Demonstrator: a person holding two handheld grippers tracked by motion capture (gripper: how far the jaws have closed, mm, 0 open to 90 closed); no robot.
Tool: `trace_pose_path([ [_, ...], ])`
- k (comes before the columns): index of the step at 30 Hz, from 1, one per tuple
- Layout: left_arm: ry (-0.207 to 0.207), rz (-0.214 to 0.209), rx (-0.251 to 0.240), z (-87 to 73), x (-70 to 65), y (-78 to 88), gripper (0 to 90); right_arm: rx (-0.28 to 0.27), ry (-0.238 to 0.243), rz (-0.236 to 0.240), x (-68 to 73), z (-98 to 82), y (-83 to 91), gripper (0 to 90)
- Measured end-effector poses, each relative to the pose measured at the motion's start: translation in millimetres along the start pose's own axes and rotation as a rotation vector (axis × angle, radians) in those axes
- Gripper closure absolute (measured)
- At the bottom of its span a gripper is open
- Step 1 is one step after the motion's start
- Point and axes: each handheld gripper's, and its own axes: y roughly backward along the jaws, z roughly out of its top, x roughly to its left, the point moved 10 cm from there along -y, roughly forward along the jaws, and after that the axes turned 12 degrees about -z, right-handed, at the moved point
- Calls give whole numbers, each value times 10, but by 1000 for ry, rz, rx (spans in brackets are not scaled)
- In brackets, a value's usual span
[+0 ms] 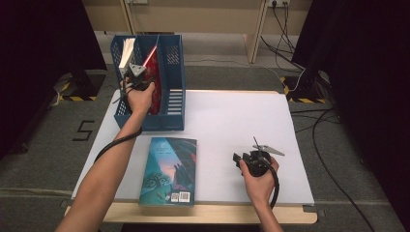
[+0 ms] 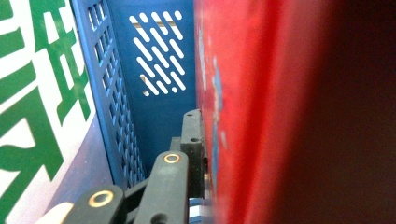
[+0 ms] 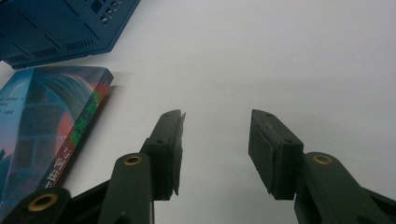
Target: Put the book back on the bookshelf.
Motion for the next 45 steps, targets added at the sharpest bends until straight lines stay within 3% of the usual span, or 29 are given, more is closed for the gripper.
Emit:
trace_pose_path([
  [9,-3,-10,-15,-11,-13,58,743,7,0,1,4,-17,-4,549],
  [23,19,-48,-33,-44,-155,362,627,9,5,4,37,-24,-6,545],
  [32,28,-52,-36,-74,-124,446,706,11,11,6,61,-36,-11,544],
  [38,34,-11,-9,-75,-97,410,771,11,8,3,58,-35,-9,542],
  [45,35,18,4,-57,-99,361,785,14,13,3,54,-42,-16,542],
])
